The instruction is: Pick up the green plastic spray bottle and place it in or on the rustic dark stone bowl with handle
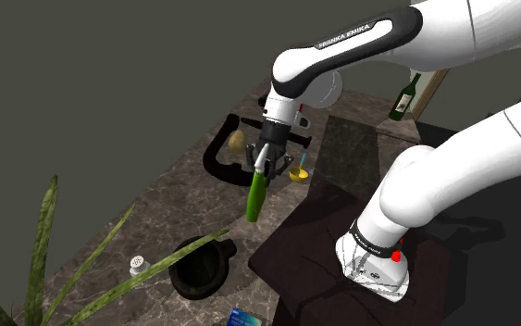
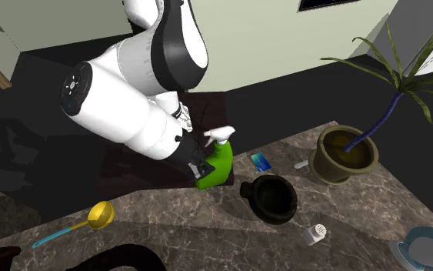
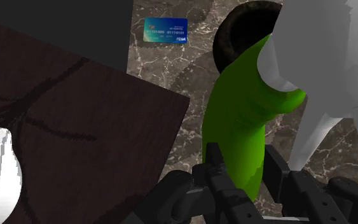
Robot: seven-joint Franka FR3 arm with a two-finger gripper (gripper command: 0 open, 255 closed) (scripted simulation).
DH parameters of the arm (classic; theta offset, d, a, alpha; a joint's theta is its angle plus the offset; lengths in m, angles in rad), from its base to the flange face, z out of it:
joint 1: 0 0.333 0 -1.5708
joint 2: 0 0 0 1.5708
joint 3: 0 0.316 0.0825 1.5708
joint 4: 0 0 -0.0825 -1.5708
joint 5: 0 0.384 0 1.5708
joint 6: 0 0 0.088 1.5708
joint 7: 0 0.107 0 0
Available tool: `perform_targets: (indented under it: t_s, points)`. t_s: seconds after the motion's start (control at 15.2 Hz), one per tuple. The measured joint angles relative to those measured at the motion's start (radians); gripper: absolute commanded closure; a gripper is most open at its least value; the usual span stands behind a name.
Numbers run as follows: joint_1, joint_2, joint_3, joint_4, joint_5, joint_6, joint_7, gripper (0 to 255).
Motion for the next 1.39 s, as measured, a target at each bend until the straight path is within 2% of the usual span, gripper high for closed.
perform_targets:
  t_s: [0.26,0.4,0.73,1.06,1.39]
  points:
    - [-0.005,-0.037,-0.007,0.023,-0.019,-0.054,0.028,255]
    - [0.012,-0.023,0.016,0.042,0.0,-0.045,0.054,255]
    - [0.082,0.045,0.117,0.097,0.081,0.032,0.151,255]
    - [0.135,0.145,0.212,0.183,0.129,0.116,0.247,255]
    - [0.156,0.22,0.256,0.209,0.153,0.189,0.267,255]
